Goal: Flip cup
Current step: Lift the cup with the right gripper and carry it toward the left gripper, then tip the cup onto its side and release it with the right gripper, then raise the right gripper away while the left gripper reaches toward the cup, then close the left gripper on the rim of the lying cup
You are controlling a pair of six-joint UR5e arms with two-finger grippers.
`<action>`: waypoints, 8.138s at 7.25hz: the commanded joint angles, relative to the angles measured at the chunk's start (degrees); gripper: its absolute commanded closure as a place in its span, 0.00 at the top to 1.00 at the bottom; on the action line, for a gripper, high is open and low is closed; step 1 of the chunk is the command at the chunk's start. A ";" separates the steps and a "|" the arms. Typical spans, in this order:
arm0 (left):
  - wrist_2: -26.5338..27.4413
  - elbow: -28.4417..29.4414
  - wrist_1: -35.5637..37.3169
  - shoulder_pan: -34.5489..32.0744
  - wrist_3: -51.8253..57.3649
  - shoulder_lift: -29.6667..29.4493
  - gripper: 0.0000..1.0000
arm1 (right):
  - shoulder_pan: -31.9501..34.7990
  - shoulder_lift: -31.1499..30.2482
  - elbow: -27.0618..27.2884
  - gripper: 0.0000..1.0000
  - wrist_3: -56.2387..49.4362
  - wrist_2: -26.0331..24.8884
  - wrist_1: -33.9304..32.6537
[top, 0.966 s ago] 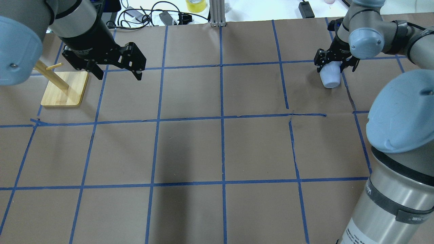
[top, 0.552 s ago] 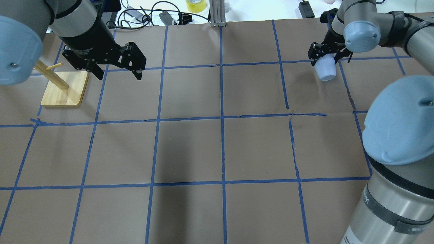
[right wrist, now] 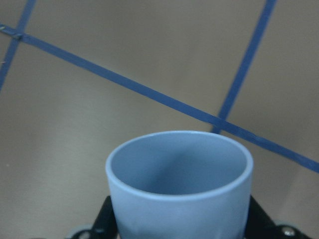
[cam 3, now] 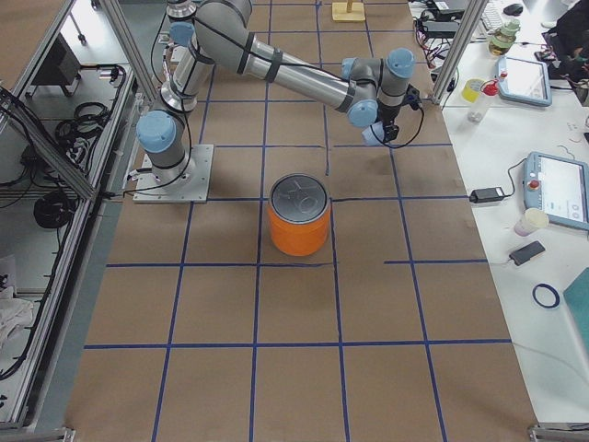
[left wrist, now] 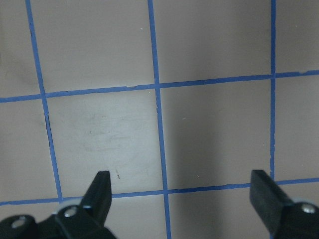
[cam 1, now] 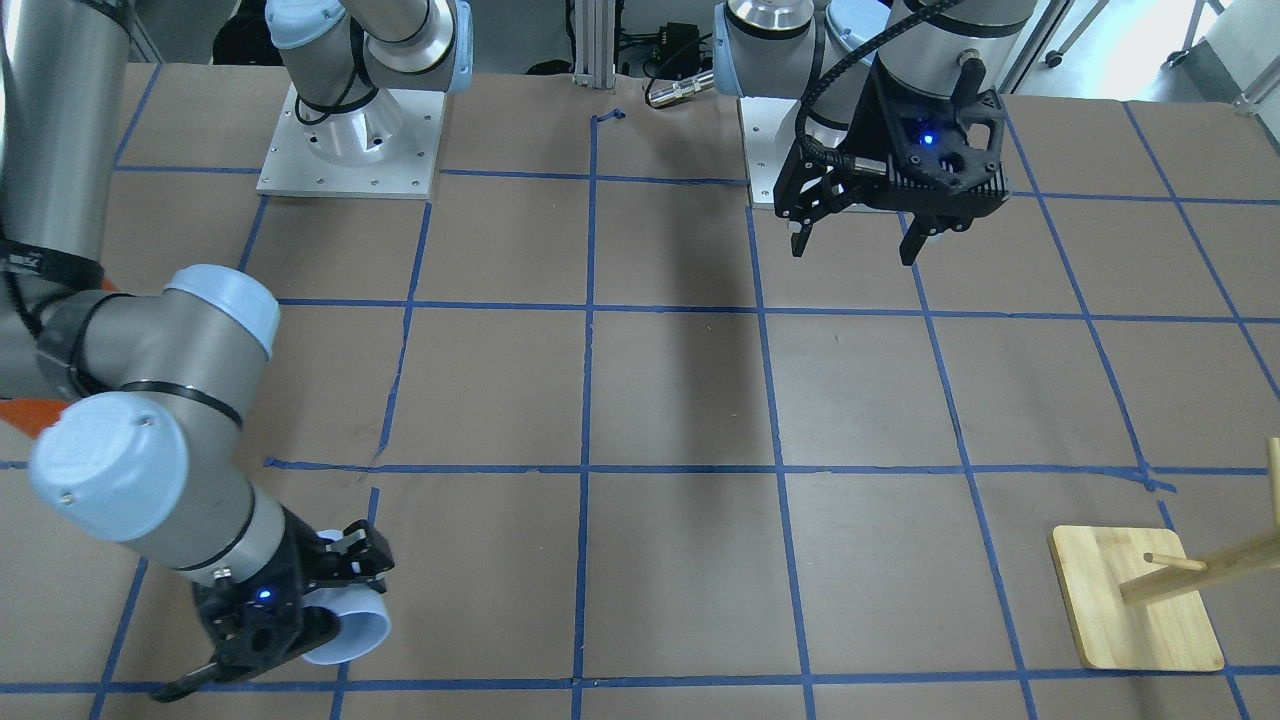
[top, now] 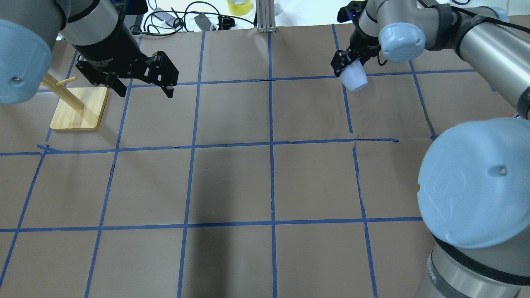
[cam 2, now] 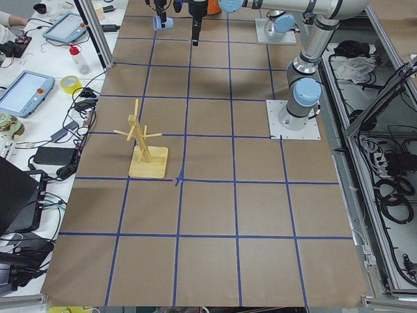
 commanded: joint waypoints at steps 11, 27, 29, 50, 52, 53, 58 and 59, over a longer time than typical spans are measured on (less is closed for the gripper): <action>0.09 -0.02 0.00 0.00 0.00 0.09 1.00 | 24.08 3.57 3.62 0.63 -34.57 -9.19 -8.62; 0.00 0.07 -0.61 0.79 1.05 2.54 1.00 | 19.27 -15.19 4.77 1.00 -26.07 -9.56 -3.30; -2.09 -0.10 -0.53 3.50 2.01 3.60 1.00 | 12.34 -22.32 4.86 1.00 -22.36 -9.56 4.70; -60.56 -13.73 36.56 8.36 11.51 -34.28 0.95 | 5.01 -34.13 7.58 1.00 33.01 -8.77 26.71; -60.21 -13.90 36.65 8.35 11.60 -35.24 0.97 | 5.01 -34.13 7.59 1.00 33.01 -8.77 26.71; -60.20 -14.51 36.65 8.35 11.51 -35.77 0.96 | 5.01 -34.13 7.59 1.00 33.01 -8.77 26.71; -60.29 -14.52 36.74 7.82 5.01 -35.77 0.46 | 5.01 -34.04 7.59 1.00 32.75 -8.77 26.62; -60.29 -14.61 36.74 7.82 5.01 -35.86 0.36 | 4.92 -34.13 7.59 1.00 32.66 -9.20 26.53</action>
